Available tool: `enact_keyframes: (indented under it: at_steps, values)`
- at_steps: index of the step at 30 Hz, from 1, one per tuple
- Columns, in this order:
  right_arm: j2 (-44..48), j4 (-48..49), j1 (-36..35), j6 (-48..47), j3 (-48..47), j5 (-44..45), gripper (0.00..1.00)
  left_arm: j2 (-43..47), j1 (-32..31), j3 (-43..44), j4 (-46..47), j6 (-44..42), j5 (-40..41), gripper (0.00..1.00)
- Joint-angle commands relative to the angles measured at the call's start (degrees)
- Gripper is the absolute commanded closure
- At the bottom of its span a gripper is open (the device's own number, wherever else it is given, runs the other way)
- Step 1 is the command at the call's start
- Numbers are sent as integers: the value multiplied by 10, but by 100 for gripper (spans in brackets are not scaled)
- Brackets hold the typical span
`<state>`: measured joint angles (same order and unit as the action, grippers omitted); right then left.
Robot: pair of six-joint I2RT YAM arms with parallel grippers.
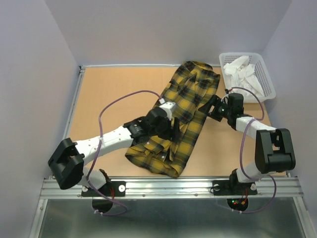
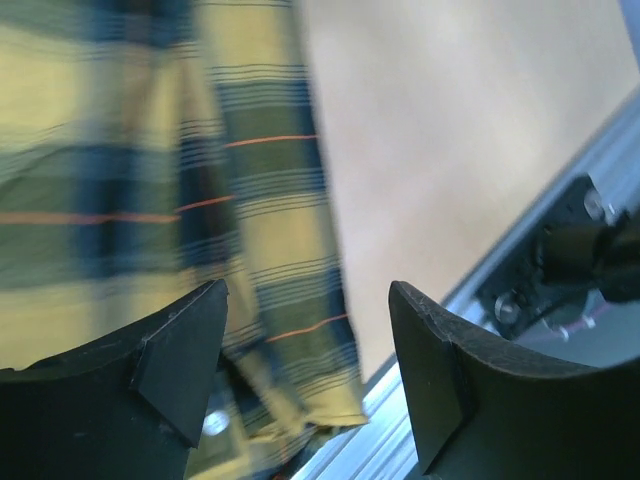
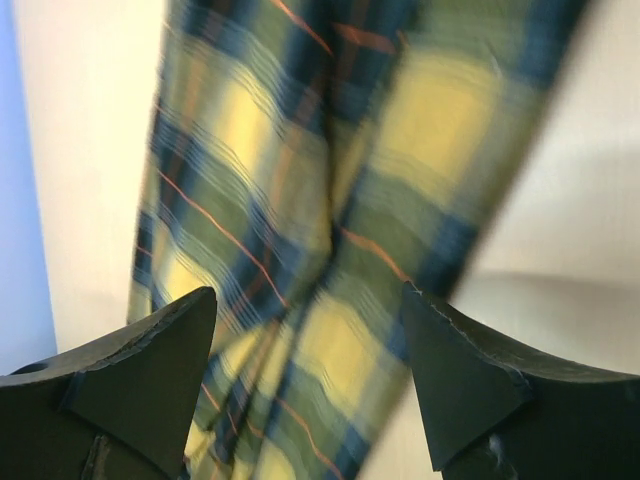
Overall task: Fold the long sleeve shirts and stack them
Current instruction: Fold the shirt
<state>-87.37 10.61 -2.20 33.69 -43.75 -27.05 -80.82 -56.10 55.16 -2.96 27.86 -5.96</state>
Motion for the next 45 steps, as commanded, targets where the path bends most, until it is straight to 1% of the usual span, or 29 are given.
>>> enact_keyframes:
  at_steps: [1,2,3,4,5,6,7,8,9,10,11,13,14,15,16,17,18,19,21,22,25,30,33,36,40,41,42,43,45]
  values:
    - [76,-59,-14,17,48,55,20,78,84,-43,-105,40,55,23]
    - [92,-74,-21,22,55,67,20,93,106,-52,-122,42,55,23]
    - [105,-90,-29,31,62,81,20,106,127,-60,-139,42,78,23]
    - [118,-104,-48,37,67,108,20,128,145,-68,-169,38,86,21]
    - [143,-144,-62,44,79,123,20,137,188,-84,-182,34,98,20]
    - [153,-161,-90,66,84,138,20,151,207,-93,-193,32,103,20]
    - [164,-179,-105,81,90,167,21,154,229,-101,-209,24,107,20]
    - [183,-211,-122,112,102,182,21,157,268,-120,-213,19,104,20]
    - [193,-229,-140,130,108,197,22,159,292,-127,-218,17,101,20]
    - [203,-247,-180,150,113,229,24,153,309,-142,-225,19,92,20]
    - [221,-279,-223,193,123,260,25,146,344,-156,-216,17,68,21]
    - [236,-325,-267,242,132,290,26,135,365,-162,-213,17,63,21]
    - [248,-332,-285,264,134,296,26,129,375,-161,-214,19,65,21]
    - [250,-339,-308,308,138,304,27,117,380,-158,-215,19,63,21]
    - [248,-347,-349,327,136,317,28,113,384,-156,-216,19,62,21]
    - [244,-359,-370,345,132,324,28,108,388,-157,-215,18,63,21]
    - [239,-364,-390,374,127,330,28,102,390,-159,-213,12,44,21]
    - [217,-370,-424,386,116,335,29,88,397,-160,-211,9,38,21]
    - [188,-372,-454,422,108,332,29,71,397,-159,-212,-1,23,21]
    - [163,-372,-486,431,101,335,29,55,398,-158,-211,-4,15,22]
    - [116,-381,-529,457,72,342,31,37,399,-156,-216,-13,-12,24]
    - [92,-393,-554,495,56,344,33,31,399,-154,-224,-19,-19,26]
    - [70,-394,-568,505,45,341,34,14,399,-156,-224,-27,-36,28]
    - [52,-401,-578,521,40,339,40,-7,399,-156,-217,-37,-56,32]
    - [73,-406,-579,542,63,345,51,-29,399,-155,-216,-47,-69,38]
    - [78,-408,-579,546,68,348,56,-30,399,-155,-215,-46,-74,42]
    - [84,-408,-579,550,71,351,60,-29,399,-156,-213,-47,-75,43]
    - [94,-408,-579,555,78,357,67,-29,399,-158,-213,-47,-77,48]
    - [101,-408,-579,558,81,362,73,-30,399,-157,-214,-47,-78,56]
